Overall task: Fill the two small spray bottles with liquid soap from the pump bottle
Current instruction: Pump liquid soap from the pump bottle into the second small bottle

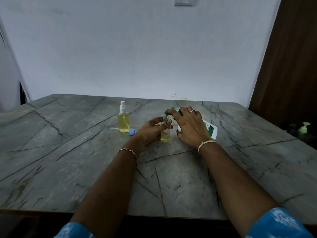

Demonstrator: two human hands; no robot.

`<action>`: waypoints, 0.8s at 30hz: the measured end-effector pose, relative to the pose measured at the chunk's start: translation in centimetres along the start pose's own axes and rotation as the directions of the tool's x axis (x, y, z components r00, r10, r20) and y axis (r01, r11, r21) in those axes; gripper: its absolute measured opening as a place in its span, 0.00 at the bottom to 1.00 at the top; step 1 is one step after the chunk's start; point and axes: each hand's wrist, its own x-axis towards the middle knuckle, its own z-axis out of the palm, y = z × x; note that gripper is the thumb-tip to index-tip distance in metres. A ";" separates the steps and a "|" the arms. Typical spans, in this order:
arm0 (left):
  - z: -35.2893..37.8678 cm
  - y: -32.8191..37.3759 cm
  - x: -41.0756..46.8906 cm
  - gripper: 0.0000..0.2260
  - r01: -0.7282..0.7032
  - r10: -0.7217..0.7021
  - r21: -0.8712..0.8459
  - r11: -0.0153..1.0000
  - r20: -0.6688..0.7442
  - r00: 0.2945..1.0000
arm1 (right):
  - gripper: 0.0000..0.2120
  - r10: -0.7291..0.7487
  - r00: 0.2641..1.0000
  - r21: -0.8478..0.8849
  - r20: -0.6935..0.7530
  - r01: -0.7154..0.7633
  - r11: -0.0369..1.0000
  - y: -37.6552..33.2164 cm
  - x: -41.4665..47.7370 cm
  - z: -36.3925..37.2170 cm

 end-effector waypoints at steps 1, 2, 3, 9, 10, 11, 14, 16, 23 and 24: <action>0.0 0.0 0.0 0.19 -0.002 0.002 -0.004 1.000 -0.001 1.000 | 0.35 -0.010 1.000 -0.006 0.002 0.010 1.000 0.1 -0.1 0.1; 0.0 0.1 -0.1 0.18 -0.003 0.003 -0.006 1.000 -0.002 1.000 | 0.36 -0.020 1.000 -0.010 0.002 0.020 1.000 0.2 -0.2 0.1; 0.0 0.1 -0.1 0.18 -0.003 0.003 -0.008 1.000 0.002 1.000 | 0.37 -0.029 1.000 -0.014 0.001 0.029 0.999 0.3 -0.2 0.1; 0.0 0.1 -0.2 0.16 -0.002 0.002 0.011 1.000 0.006 1.000 | 0.34 -0.014 1.000 0.007 0.007 0.014 1.000 0.2 -0.2 -0.2; -0.1 0.1 -0.2 0.15 -0.004 0.004 0.018 1.000 0.011 1.000 | 0.33 -0.007 1.000 0.014 0.005 0.007 1.000 0.1 -0.2 -0.2; -0.1 0.1 -0.2 0.15 -0.005 0.005 0.021 1.000 0.016 1.000 | 0.33 -0.003 1.000 0.018 0.000 0.003 1.000 0.1 -0.1 -0.2; -0.1 -0.1 -0.1 0.16 -0.009 0.009 0.025 1.000 0.019 1.000 | 0.32 -0.002 1.000 0.014 -0.007 0.002 1.000 0.0 -0.1 -0.2; -0.1 0.0 -0.2 0.17 -0.012 0.012 0.021 1.000 0.016 1.000 | 0.33 -0.013 1.000 -0.004 -0.003 0.012 1.000 0.1 -0.1 -0.2; -0.1 0.2 -0.4 0.10 -0.019 0.018 0.008 1.000 0.014 1.000 | 0.43 -0.068 0.997 -0.106 -0.022 0.065 0.992 0.4 -0.5 0.0; -0.1 0.1 -0.4 0.13 -0.020 0.019 0.012 1.000 0.012 1.000 | 0.43 -0.068 0.998 -0.104 -0.016 0.066 0.992 0.4 -0.4 -0.1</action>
